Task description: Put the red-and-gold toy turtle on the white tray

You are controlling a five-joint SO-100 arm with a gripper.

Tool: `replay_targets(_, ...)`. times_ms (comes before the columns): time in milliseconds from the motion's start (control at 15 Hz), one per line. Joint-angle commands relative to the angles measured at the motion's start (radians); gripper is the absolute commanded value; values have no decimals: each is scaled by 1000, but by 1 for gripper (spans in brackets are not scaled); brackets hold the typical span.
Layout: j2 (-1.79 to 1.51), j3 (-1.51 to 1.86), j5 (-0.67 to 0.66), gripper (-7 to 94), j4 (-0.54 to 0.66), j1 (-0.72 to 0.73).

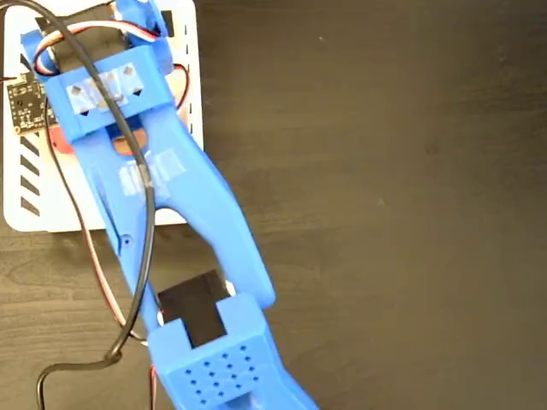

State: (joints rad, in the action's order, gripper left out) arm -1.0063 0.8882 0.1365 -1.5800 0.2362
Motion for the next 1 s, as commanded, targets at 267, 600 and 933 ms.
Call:
replay_targets(267,-172,-60,61,0,21,17)
replay_targets(600,-500,2,69,0,164,-11)
replay_targets(933,-1035,756,-60,0,531,-158)
